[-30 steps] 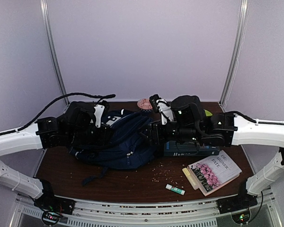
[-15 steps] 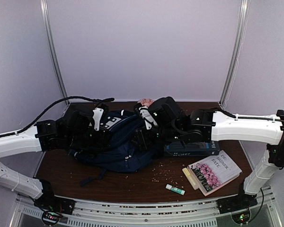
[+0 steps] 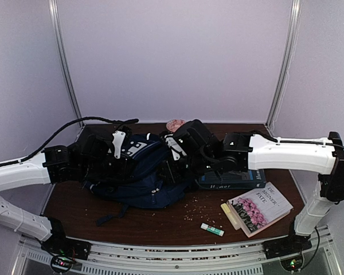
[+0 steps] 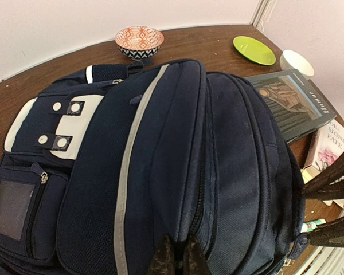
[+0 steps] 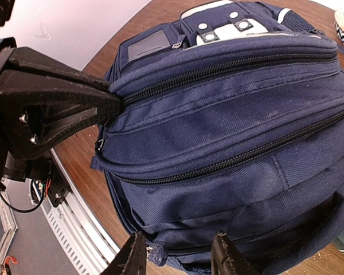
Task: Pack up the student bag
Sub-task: Unzip the student bag at the center of the board.
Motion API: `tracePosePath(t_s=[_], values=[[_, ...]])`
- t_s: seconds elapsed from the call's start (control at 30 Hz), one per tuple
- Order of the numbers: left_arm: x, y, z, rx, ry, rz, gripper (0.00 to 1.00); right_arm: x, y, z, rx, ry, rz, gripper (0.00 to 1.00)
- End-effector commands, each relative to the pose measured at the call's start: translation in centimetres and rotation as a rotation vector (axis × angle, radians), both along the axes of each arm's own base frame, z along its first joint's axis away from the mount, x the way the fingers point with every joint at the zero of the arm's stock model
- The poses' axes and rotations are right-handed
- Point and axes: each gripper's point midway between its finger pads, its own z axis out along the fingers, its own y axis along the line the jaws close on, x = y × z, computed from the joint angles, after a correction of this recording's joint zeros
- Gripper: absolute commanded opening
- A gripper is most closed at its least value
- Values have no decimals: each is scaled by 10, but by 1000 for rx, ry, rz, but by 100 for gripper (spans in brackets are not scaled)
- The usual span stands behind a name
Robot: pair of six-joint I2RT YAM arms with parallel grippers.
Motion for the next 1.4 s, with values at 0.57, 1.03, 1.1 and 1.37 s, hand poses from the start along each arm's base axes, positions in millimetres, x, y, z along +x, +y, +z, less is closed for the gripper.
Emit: tracePosePath(t_s=[0.57, 1.03, 1.1, 1.37], values=[[13, -9, 48, -148, -106, 27, 0, -8, 7, -17, -4, 82, 18, 24], [16, -10, 55, -147, -119, 34, 0, -51, -25, -25, -4, 132, 62, 3], [16, -10, 57, -147, -121, 34, 0, -61, -34, -34, -27, 146, 79, 9], [17, -13, 58, -143, -120, 24, 0, -84, -64, -49, -81, 144, 124, 46]])
